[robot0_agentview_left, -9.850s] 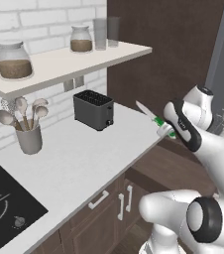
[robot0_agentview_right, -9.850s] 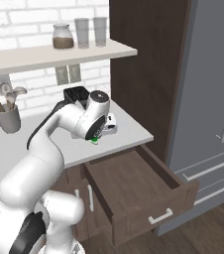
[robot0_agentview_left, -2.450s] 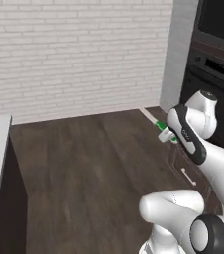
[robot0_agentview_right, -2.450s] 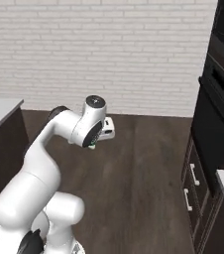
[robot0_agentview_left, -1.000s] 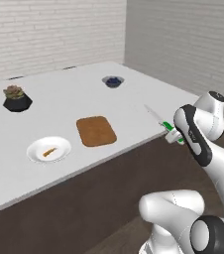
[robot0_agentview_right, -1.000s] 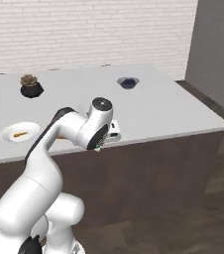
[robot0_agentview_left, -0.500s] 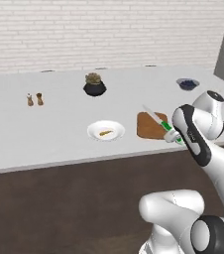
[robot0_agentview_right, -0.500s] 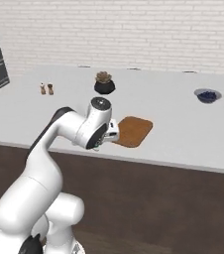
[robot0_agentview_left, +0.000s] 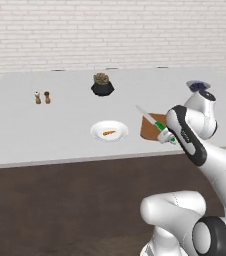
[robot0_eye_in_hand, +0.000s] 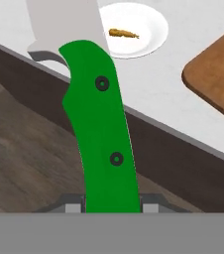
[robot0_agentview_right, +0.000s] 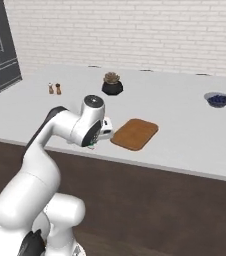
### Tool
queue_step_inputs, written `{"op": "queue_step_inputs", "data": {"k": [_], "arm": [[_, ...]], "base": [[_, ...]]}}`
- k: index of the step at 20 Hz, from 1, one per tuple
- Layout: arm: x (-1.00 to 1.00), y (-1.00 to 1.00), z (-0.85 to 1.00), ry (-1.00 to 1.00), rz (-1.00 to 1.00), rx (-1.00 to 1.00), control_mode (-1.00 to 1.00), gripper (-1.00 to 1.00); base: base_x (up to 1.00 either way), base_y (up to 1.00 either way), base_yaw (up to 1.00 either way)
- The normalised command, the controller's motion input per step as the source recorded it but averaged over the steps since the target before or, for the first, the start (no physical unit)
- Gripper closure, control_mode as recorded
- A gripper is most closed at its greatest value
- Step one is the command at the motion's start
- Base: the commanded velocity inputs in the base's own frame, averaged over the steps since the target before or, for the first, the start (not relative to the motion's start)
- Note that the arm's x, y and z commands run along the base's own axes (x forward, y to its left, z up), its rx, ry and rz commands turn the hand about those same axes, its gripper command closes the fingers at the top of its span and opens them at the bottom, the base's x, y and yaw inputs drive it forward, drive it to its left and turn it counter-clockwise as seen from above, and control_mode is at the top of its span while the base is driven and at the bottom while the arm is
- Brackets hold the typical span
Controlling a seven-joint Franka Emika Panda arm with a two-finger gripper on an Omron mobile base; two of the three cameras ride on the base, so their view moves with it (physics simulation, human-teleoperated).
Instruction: Pick up the knife from the drawer and place it on the cutting board. Then place the meat from the plate to the cutting board.
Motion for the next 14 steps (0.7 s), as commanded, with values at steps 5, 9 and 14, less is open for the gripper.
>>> {"op": "queue_step_inputs", "data": {"k": [5, 9, 14], "arm": [[0.00, 0.00, 0.00, 0.00, 0.00, 0.00, 1.00, 1.00], [0.00, 0.00, 0.00, 0.00, 0.00, 0.00, 1.00, 1.00], [0.00, 0.00, 0.00, 0.00, 0.00, 0.00, 1.00, 1.00]], "base": [[0.17, -0.42, -0.01], [0.61, -0.43, -0.04], [0.33, -0.42, -0.01]]}}
